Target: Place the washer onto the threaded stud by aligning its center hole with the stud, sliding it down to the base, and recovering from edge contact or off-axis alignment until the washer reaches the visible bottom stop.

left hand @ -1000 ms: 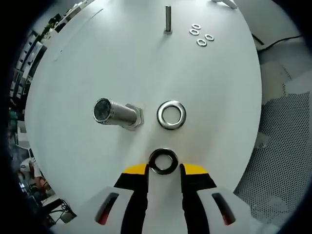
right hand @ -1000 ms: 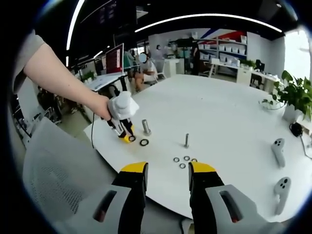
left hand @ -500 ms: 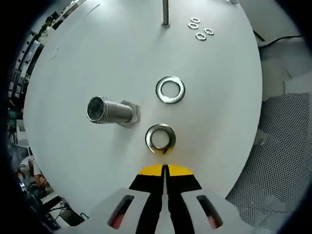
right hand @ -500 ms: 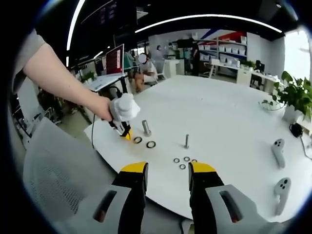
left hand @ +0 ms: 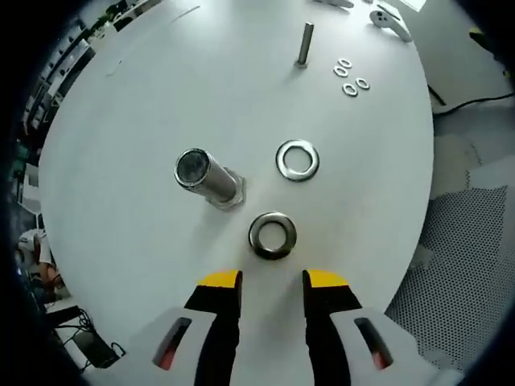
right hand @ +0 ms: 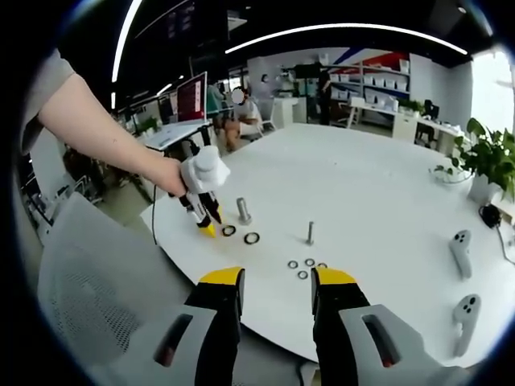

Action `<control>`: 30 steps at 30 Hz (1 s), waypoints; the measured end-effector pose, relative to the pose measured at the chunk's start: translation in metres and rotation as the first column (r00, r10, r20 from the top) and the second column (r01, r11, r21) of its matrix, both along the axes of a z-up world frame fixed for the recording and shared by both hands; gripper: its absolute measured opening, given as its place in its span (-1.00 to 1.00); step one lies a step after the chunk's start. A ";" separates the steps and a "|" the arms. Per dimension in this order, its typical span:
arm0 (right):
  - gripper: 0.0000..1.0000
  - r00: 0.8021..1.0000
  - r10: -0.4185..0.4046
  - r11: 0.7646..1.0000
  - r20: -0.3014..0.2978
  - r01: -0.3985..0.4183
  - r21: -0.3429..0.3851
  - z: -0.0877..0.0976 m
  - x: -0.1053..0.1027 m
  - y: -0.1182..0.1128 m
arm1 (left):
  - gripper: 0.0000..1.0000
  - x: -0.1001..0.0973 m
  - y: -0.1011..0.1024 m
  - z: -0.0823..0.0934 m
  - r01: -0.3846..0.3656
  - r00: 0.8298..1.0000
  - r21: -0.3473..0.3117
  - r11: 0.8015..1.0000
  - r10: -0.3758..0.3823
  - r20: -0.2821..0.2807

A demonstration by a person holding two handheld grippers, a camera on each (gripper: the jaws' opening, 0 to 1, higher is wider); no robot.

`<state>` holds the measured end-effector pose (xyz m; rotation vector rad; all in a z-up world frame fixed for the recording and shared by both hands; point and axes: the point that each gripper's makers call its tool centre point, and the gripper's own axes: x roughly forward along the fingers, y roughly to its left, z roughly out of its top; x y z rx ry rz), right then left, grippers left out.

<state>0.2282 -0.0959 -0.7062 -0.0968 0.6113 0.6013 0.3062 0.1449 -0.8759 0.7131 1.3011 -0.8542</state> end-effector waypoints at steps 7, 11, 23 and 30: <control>-0.30 1.000 -0.005 1.000 0.005 0.005 -0.001 0.001 0.001 -0.001 | -0.39 0.006 -0.006 0.000 -0.012 1.000 -0.015 1.000 0.012 0.007; -0.30 1.000 -0.003 1.000 0.006 0.003 -0.002 0.001 0.001 -0.001 | -0.39 0.009 -0.011 0.000 0.012 1.000 -0.007 1.000 -0.012 0.026; -0.30 1.000 -0.004 1.000 0.008 0.004 -0.013 0.000 0.001 -0.002 | -0.53 0.013 -0.023 0.001 0.033 0.998 -0.029 0.999 -0.031 0.048; -0.30 1.000 -0.006 1.000 0.006 0.006 -0.016 0.000 0.001 -0.003 | -0.59 0.013 -0.022 0.000 0.026 0.999 -0.008 1.000 -0.026 0.037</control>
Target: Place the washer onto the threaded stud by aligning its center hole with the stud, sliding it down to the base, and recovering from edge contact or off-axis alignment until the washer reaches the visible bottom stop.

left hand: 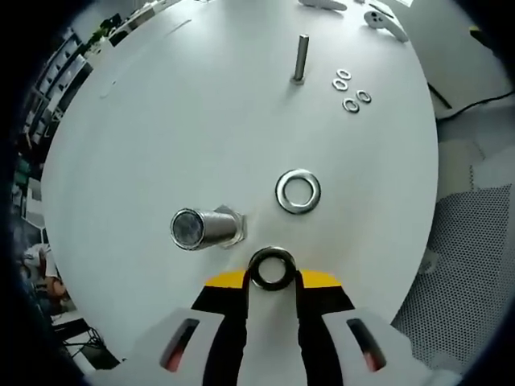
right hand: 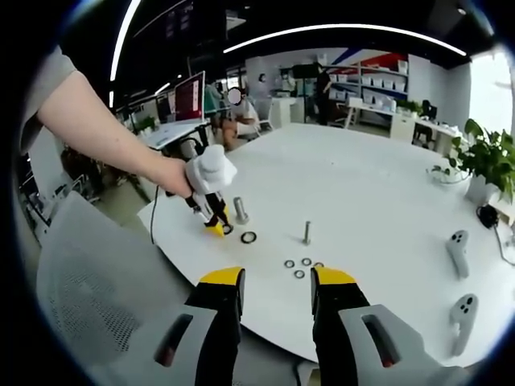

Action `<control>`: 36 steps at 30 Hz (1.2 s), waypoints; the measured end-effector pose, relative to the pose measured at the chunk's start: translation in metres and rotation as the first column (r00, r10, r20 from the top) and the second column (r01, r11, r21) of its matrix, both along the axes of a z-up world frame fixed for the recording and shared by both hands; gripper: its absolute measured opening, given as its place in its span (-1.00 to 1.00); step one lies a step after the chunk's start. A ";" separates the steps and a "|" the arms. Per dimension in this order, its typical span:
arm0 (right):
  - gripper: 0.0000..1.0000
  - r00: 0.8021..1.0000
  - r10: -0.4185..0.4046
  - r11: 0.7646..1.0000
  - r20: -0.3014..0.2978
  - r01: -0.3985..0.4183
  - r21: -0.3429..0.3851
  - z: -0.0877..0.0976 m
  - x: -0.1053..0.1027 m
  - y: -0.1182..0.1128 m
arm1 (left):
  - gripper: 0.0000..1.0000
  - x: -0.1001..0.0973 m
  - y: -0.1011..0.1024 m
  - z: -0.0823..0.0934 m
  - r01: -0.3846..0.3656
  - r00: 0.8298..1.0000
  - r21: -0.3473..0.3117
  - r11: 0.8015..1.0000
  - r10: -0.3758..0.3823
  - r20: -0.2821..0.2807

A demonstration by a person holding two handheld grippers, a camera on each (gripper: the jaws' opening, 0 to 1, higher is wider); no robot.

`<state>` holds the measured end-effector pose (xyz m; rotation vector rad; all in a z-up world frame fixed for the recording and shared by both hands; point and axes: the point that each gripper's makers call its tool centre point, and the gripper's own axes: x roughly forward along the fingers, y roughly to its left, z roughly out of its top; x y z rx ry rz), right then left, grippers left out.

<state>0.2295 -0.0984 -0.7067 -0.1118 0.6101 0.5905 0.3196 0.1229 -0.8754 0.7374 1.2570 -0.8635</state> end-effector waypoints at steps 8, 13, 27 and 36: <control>-0.30 1.000 0.001 1.000 -0.002 -0.001 -0.003 -0.001 0.000 0.000 | -0.59 0.000 0.001 0.000 -0.021 1.000 -0.007 1.000 0.021 0.003; -0.30 1.000 0.003 1.000 -0.003 -0.003 -0.004 -0.001 0.000 0.000 | -0.84 -0.006 0.012 -0.001 0.032 0.999 0.044 0.999 -0.032 -0.016; -0.30 1.000 0.000 1.000 -0.002 0.000 -0.005 -0.001 0.000 0.000 | -0.43 0.000 -0.003 0.000 -0.045 0.999 -0.040 0.998 0.045 0.015; -0.31 1.000 -0.005 1.000 0.000 0.005 -0.006 0.000 0.000 -0.001 | -0.51 0.007 -0.014 0.000 -0.067 0.997 -0.061 0.996 0.069 0.035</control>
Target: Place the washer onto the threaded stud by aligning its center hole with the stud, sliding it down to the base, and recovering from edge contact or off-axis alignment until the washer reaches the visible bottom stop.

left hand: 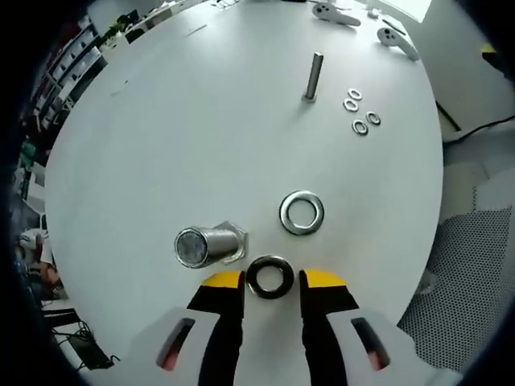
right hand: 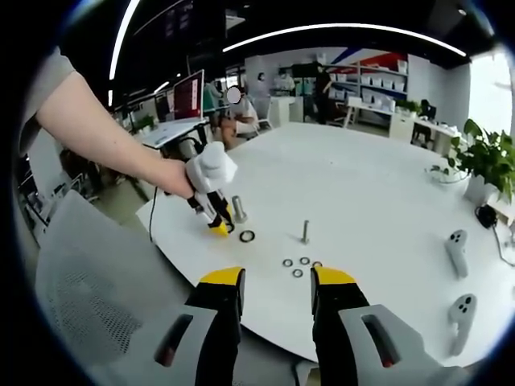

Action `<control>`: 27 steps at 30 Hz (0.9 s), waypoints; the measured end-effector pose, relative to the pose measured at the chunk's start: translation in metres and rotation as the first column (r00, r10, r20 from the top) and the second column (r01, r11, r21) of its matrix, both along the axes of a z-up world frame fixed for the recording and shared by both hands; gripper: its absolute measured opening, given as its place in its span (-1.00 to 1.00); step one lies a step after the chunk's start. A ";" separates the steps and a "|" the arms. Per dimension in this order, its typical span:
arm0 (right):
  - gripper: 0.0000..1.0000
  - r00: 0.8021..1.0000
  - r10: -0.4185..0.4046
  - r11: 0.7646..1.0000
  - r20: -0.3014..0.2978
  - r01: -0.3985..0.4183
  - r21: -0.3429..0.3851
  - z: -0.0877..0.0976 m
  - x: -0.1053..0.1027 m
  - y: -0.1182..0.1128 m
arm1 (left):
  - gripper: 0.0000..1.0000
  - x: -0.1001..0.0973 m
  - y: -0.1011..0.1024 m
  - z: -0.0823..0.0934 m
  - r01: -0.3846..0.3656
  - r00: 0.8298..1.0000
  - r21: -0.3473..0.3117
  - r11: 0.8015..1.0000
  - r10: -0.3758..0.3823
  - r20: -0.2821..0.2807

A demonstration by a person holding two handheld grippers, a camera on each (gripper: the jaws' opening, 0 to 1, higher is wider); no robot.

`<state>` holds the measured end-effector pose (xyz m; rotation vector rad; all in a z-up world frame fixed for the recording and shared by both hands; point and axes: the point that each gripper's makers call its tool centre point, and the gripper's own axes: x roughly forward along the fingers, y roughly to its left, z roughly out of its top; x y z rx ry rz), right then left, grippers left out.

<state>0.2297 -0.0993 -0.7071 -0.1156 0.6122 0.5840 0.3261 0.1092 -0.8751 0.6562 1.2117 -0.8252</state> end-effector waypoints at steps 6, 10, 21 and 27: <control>-0.31 1.000 0.001 1.000 0.001 -0.001 -0.004 0.000 0.000 0.000 | -0.57 0.000 0.001 -0.001 0.016 1.000 0.000 1.000 -0.016 0.000; -0.31 1.000 0.004 1.000 -0.002 -0.004 -0.005 -0.001 0.000 0.000 | -0.57 -0.001 0.001 0.000 0.025 1.000 0.002 1.000 -0.025 -0.001; -0.31 1.000 0.003 1.000 0.001 -0.003 0.000 0.000 0.000 0.000 | -0.58 -0.014 0.023 -0.002 0.107 0.993 0.073 0.992 -0.103 -0.056; -0.31 1.000 0.007 1.000 -0.001 -0.007 -0.001 0.000 0.000 0.001 | -0.55 -0.017 0.027 -0.001 0.133 0.990 0.085 0.987 -0.127 -0.066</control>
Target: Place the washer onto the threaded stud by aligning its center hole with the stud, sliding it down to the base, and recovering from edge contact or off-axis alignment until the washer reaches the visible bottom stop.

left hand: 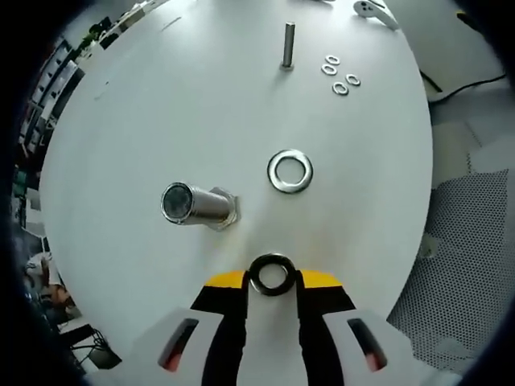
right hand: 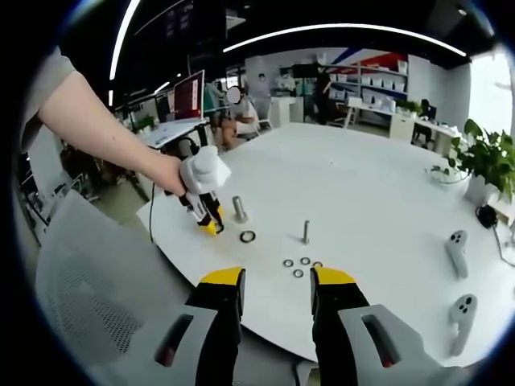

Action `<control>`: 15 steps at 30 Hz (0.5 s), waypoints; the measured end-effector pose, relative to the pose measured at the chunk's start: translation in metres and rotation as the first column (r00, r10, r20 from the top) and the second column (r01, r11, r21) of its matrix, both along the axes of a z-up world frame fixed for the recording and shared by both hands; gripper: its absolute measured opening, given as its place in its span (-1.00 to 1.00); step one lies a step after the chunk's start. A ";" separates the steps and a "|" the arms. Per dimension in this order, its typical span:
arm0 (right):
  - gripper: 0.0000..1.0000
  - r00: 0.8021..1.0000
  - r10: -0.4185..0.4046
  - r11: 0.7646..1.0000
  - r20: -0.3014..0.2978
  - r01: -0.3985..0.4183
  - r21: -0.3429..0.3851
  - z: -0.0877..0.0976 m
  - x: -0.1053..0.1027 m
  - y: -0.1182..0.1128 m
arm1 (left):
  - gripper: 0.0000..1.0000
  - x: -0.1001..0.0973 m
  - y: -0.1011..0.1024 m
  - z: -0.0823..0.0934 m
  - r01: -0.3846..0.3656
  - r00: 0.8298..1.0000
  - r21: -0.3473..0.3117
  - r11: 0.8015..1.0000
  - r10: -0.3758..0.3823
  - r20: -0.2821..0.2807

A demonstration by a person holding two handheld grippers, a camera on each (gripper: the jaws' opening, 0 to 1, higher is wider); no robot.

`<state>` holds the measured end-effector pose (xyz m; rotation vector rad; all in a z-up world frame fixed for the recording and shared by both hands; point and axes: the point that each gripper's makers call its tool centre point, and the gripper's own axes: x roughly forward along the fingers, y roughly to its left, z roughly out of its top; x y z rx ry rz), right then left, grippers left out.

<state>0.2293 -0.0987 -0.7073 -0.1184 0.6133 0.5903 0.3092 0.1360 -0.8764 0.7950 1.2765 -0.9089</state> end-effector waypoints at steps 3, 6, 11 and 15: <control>-0.31 1.000 0.001 1.000 -0.001 -0.001 0.000 0.000 0.000 0.000 | -0.52 -0.002 0.000 0.001 0.011 1.000 0.000 1.000 -0.011 0.003; -0.31 1.000 0.003 1.000 -0.002 -0.003 -0.003 -0.001 0.000 0.000 | -0.53 0.000 0.000 0.000 0.006 1.000 0.006 1.000 -0.006 0.000; -0.31 1.000 0.005 1.000 -0.006 -0.005 -0.005 -0.002 -0.001 0.000 | -0.56 0.001 0.001 0.000 0.016 1.000 0.013 1.000 -0.016 0.001; -0.31 1.000 0.005 1.000 -0.006 -0.005 -0.005 -0.002 -0.001 0.000 | -0.56 0.000 0.002 0.000 0.020 1.000 -0.003 1.000 -0.020 0.007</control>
